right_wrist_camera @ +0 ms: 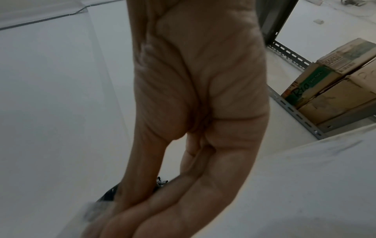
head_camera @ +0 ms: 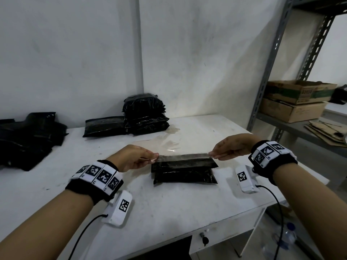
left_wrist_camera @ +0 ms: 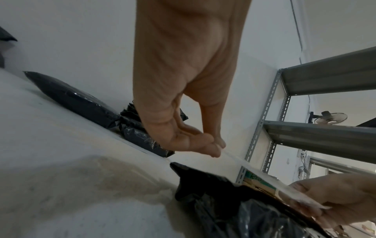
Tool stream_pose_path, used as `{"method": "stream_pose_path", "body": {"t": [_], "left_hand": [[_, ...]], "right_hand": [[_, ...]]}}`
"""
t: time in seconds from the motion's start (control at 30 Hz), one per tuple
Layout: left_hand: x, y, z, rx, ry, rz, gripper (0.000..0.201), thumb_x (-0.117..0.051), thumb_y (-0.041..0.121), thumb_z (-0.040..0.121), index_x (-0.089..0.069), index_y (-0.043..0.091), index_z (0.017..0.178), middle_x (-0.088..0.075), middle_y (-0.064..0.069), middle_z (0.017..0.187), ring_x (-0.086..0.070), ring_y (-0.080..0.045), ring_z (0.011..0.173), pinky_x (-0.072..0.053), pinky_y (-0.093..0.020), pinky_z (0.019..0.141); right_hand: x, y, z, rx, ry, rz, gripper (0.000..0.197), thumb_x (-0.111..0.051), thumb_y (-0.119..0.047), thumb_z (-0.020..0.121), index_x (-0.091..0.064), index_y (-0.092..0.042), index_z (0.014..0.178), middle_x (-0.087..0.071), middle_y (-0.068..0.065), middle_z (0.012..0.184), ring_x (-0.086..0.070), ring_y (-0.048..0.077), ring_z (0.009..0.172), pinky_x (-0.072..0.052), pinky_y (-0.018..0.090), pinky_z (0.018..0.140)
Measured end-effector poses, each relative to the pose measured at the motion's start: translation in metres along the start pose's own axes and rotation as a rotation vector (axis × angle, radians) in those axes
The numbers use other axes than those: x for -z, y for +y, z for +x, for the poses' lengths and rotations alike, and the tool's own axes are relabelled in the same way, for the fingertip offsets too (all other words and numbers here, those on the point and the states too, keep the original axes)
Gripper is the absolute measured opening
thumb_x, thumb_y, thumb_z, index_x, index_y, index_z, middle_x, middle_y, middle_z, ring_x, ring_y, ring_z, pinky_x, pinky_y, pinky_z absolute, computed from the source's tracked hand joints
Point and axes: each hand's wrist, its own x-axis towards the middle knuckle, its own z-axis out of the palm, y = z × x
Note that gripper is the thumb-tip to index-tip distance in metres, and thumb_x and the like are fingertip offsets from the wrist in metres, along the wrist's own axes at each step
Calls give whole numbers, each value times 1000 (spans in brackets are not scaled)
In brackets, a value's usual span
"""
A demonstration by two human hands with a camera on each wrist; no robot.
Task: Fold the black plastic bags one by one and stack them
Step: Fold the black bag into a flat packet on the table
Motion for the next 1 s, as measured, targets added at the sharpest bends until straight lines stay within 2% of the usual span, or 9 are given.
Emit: {"method": "stream_pose_path", "body": {"t": [0.1,0.23,0.33,0.43,0.63,0.87,0.97,1.0], "left_hand": [[-1,-3,-1,19,-9,31,10,-73,6,79,-69,2,88,-70,-8,84,-64,-11,68,-50,-13,50],[-1,-8,-1,42,-8,63,7,-75,6,78,-69,4,82,-69,-2,70,-64,-6,56,-51,-14,50],[0,-10,-2,63,-24,87,6,-75,6,79,-69,5,81,-68,0,66,-63,-6,56,-51,-15,52],[-1,-9,-4,79,-34,119,6,-73,6,80,-68,7,78,-68,-2,71,-61,-10,66,-51,-15,52],[-4,-11,-5,81,-44,150,7,-68,1,83,-66,6,79,-68,-8,88,-62,-14,73,-53,-16,55],[-5,-18,-4,53,-27,165,8,-69,-1,82,-66,5,76,-67,-7,74,-62,-12,64,-54,-17,53],[-5,-20,-4,49,-22,157,9,-68,-2,82,-65,5,76,-67,-3,64,-63,-7,53,-53,-17,52],[-5,-21,-3,51,-21,152,9,-68,-2,82,-65,4,76,-67,-2,62,-63,-7,53,-53,-18,51]], "right_hand": [[-2,4,3,-25,-18,36,12,-54,0,95,-66,-2,96,-75,1,83,-72,6,76,-56,17,61],[-6,10,4,-42,-24,27,16,-49,0,97,-64,-4,96,-75,-3,77,-71,4,70,-55,16,59],[-8,11,5,-47,-31,7,13,-51,-2,96,-64,-5,96,-75,-5,77,-71,3,70,-55,16,60],[-7,11,4,-58,-51,-33,11,-54,-4,96,-64,-6,97,-74,-5,78,-71,2,72,-54,15,61],[-6,16,5,-79,-43,-61,8,-60,-4,91,-66,-6,96,-75,-2,86,-72,6,78,-55,18,62],[-12,19,6,-88,-54,-111,11,-70,-12,82,-66,-10,92,-73,-3,81,-70,4,76,-55,17,65],[-12,20,6,-91,-76,-103,2,-63,-10,91,-65,-11,90,-72,-4,78,-69,2,73,-55,15,65],[-12,21,7,-92,-78,-97,6,-60,-9,93,-64,-11,89,-72,-5,76,-69,1,72,-55,15,65]]}}
